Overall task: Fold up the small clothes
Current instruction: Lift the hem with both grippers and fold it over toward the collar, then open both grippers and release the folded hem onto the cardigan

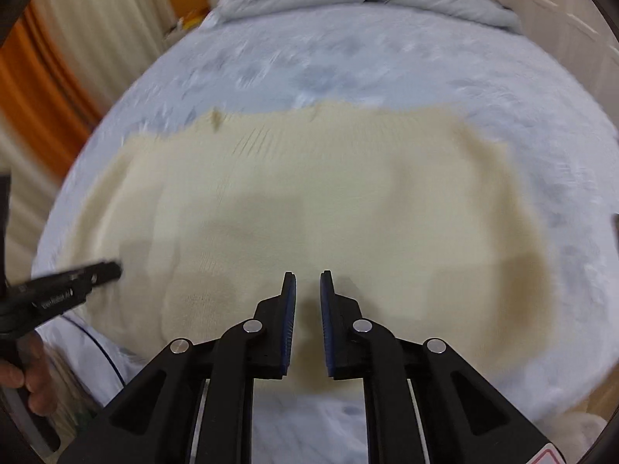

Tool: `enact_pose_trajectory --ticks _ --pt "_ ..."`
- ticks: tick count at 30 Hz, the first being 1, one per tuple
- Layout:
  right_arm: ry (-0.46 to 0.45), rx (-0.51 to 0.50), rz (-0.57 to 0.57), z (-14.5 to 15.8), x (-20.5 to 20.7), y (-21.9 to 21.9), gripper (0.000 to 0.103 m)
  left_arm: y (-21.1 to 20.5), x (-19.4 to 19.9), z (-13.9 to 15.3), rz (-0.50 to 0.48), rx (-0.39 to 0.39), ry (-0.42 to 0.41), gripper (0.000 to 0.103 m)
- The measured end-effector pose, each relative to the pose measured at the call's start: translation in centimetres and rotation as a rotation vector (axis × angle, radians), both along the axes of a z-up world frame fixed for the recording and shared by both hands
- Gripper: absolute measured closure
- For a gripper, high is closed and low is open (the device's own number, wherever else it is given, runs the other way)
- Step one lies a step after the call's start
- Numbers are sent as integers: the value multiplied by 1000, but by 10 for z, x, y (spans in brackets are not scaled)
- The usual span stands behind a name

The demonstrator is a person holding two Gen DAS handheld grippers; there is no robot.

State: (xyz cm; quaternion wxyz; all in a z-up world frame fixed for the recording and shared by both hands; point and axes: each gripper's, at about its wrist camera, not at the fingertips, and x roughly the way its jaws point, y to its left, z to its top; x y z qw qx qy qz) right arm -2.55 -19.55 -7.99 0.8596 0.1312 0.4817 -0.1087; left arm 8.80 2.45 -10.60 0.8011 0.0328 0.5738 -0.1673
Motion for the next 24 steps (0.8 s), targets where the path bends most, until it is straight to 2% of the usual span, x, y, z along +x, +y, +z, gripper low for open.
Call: enact_pose_trajectory --ticks 2,4,5,6,8,10,11,13,14,15,18,21,23,24 --pt "12 -53 -35 -1 -15 -15 93 19 -4 6 40 -1 3 82" --pt "129 -133 -63 -26 -22 -27 93 32 -9 2 63 7 9 80" --pt "192 -139 -80 -40 -27 -33 93 37 -12 -1 67 -1 11 80" --pt "190 -92 -100 -42 -34 -38 93 40 -15 -3 68 -14 8 80" --pt "99 12 -146 -22 -51 -45 93 43 -25 -4 67 -25 -9 80" --pt "49 3 -152 -10 -54 -43 93 45 -33 -1 60 -25 -22 80" --pt "52 -33 -146 -10 -53 -41 90 45 -35 -2 58 -20 -23 80" --pt "126 -61 -150 -27 -48 -45 89 47 -36 -8 62 -8 -18 80" --pt "208 -46 -169 -47 -45 -53 91 49 -37 -10 67 -6 -17 80" --pt "219 -8 -186 -53 -42 -59 91 51 -38 -13 73 -8 -16 80" --pt "133 3 -200 -33 -51 -59 92 55 -42 -11 77 -14 -21 80" --pt "24 -13 -194 -15 -64 -52 89 55 -47 -10 49 20 -33 80" --pt "21 -22 -184 -14 -59 -52 88 55 -46 -13 49 25 -33 80" --pt "76 -31 -179 -25 -54 -53 88 55 -46 -13 53 24 -33 80"
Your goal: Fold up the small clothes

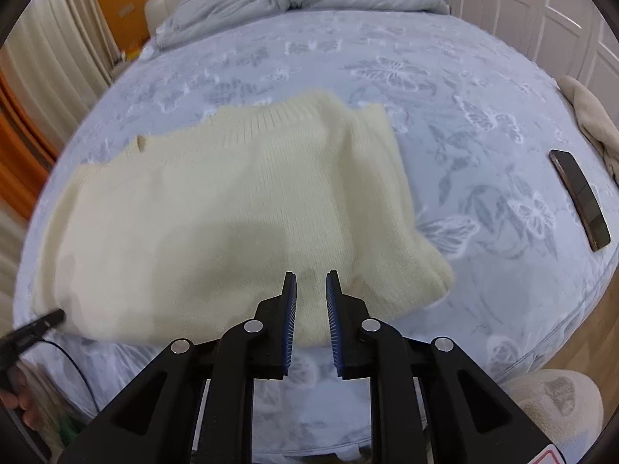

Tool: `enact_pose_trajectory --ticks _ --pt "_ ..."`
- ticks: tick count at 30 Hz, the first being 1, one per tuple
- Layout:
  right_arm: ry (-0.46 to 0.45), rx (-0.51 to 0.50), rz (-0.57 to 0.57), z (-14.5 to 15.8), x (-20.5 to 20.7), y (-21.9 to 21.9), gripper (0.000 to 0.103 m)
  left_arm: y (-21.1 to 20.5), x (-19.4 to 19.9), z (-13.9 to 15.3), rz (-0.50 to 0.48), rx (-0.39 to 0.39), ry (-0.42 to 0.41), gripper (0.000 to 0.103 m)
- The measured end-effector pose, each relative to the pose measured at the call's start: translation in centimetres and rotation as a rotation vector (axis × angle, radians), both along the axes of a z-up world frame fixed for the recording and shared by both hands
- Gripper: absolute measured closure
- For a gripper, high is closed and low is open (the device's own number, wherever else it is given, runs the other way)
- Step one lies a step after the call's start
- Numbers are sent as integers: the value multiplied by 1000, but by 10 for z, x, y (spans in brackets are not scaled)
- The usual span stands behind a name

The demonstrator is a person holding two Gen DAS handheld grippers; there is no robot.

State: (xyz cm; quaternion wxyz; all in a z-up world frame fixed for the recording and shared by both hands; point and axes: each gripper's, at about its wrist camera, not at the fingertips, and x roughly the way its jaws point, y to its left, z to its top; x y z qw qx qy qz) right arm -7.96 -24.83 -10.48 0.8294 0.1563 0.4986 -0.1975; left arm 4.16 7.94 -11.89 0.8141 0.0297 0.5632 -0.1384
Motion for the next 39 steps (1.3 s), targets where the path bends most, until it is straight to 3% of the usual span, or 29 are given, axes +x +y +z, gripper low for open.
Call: enact_pose_trajectory --ticks 2,3,7,10,14,17,18,19,24,28,30,33,36,39 --pt "118 26 -6 -25 11 -6 88 -2 0 0 1 9 -3 80" --pt "123 39 -16 -28 12 -8 88 -3 0 -1 -2 12 -4 80" --pt "24 64 -14 -8 7 -7 86 -2 -1 -1 -9 12 -12 80" --pt "-20 61 8 2 1 -1 76 0 -2 2 3 -4 -14 78" --pt "-57 45 60 10 2 16 76 8 -4 9 39 -47 -22 71" --pt "-94 81 125 21 11 36 77 31 -6 27 139 -129 -96 46" --pt "-102 110 149 24 18 45 79 42 -6 31 197 -148 -124 32" --pt "-107 127 168 26 26 53 81 50 -4 33 242 -163 -140 30" --pt "-103 137 265 23 86 94 82 58 8 13 294 -167 -77 30" --pt "24 106 298 -16 124 112 76 51 8 10 279 -129 -91 28" --pt "41 43 316 -12 132 121 74 52 9 9 274 -129 -94 27" --pt "-58 103 318 17 128 126 79 66 16 12 315 -169 -106 27" --pt "-101 91 309 31 124 127 79 88 28 9 428 -234 -90 21" --pt "0 96 272 7 138 119 82 99 44 -13 482 -334 38 21"
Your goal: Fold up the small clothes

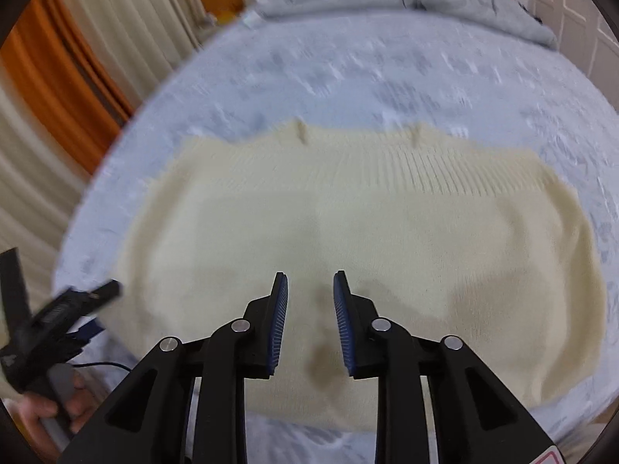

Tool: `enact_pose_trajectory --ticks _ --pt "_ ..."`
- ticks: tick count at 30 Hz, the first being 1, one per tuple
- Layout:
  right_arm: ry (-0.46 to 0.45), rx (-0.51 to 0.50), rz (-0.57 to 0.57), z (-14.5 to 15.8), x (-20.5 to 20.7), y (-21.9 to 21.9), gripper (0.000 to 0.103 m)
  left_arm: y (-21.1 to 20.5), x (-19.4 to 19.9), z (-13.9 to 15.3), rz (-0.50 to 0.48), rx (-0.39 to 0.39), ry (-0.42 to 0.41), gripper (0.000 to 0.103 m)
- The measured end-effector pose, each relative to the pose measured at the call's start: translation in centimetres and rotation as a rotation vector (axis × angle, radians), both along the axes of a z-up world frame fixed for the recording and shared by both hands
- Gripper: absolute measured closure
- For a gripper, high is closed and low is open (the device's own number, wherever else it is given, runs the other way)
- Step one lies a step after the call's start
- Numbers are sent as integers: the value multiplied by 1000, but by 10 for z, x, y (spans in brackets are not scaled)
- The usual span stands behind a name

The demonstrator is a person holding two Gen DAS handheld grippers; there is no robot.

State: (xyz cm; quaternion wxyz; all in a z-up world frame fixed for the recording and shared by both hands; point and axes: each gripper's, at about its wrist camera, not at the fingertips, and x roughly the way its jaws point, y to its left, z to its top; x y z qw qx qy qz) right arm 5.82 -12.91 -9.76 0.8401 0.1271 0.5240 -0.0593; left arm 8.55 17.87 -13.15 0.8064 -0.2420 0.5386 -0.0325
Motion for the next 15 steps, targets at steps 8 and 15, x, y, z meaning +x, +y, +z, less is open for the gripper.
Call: enact_pose_trajectory --ticks 8,15 --pt "46 -66 53 -25 6 3 79 -26 11 -13 -125 -26 10 37" --pt "13 -28 67 -28 1 -5 79 -31 -1 44 -132 -154 -93 78"
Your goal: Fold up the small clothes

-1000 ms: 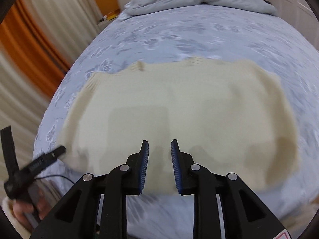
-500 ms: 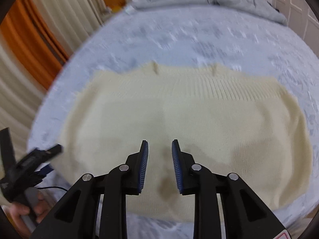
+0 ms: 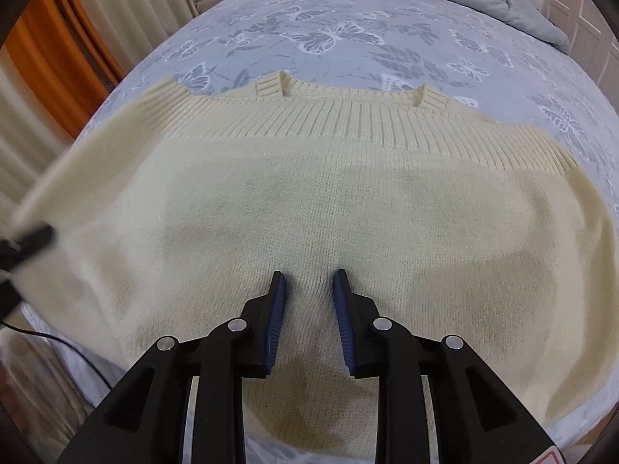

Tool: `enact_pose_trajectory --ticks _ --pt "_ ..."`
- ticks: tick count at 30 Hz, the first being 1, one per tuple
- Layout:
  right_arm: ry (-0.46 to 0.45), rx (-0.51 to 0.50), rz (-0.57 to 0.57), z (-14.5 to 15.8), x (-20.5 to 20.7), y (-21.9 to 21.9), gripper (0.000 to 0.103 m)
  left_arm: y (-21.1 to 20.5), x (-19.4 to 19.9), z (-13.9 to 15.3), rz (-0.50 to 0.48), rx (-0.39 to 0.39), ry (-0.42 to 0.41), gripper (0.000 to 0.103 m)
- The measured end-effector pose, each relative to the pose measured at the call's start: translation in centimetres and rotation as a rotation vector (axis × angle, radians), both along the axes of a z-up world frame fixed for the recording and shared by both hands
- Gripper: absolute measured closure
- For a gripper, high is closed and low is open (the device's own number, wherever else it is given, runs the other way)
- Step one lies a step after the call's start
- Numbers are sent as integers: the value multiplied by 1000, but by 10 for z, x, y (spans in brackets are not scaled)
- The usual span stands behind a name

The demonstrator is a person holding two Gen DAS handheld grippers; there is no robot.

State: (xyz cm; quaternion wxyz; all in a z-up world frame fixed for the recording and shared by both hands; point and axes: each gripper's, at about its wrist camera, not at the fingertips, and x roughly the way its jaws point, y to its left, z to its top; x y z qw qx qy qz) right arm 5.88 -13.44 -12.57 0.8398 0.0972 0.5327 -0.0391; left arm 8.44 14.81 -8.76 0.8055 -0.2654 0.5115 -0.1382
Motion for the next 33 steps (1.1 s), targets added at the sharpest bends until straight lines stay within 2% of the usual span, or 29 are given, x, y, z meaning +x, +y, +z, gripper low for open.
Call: enact_pose_trajectory --ticks 3,5,7,9,13,15,17,20,21,22,23,24,25,27,29,33 --pt "-34 58 -37 10 -9 -9 80 -42 -13 51 -92 28 -112 83" --pt "-91 100 -81 25 -27 -24 80 -77 -25 77 -169 63 -174 85" --pt "-131 116 -110 37 -47 -39 79 -117 -33 98 -264 82 -217 86" --pt "-165 125 -155 48 -75 -64 77 -160 -43 107 -347 87 -237 86" --pt "-186 114 -272 60 -129 -118 75 -231 -60 91 -479 131 -212 86" --pt "-188 153 -322 59 -147 -140 73 -259 -69 70 -536 146 -164 86" --pt "-189 187 -359 55 -159 -154 70 -287 -80 38 -605 199 -109 85" --pt "-180 266 -405 44 -167 -169 67 -295 -96 18 -629 292 -127 75" --pt "-185 293 -405 43 -168 -171 67 -292 -101 20 -625 295 -154 63" --pt "-192 316 -401 42 -168 -171 63 -287 -106 24 -627 281 -177 46" --pt "-203 343 -389 43 -167 -170 56 -281 -110 30 -627 274 -195 38" --pt "-215 367 -374 44 -165 -167 53 -272 -116 38 -621 287 -222 25" --pt "-229 397 -353 47 -163 -163 45 -266 -120 47 -614 304 -247 18" --pt "-247 429 -316 53 -158 -156 36 -247 -127 54 -589 347 -285 14" --pt "-236 425 -276 59 -147 -143 25 -230 -123 55 -565 392 -282 14" --pt "-139 439 -227 55 -119 -122 24 -203 -112 37 -506 504 -231 13"
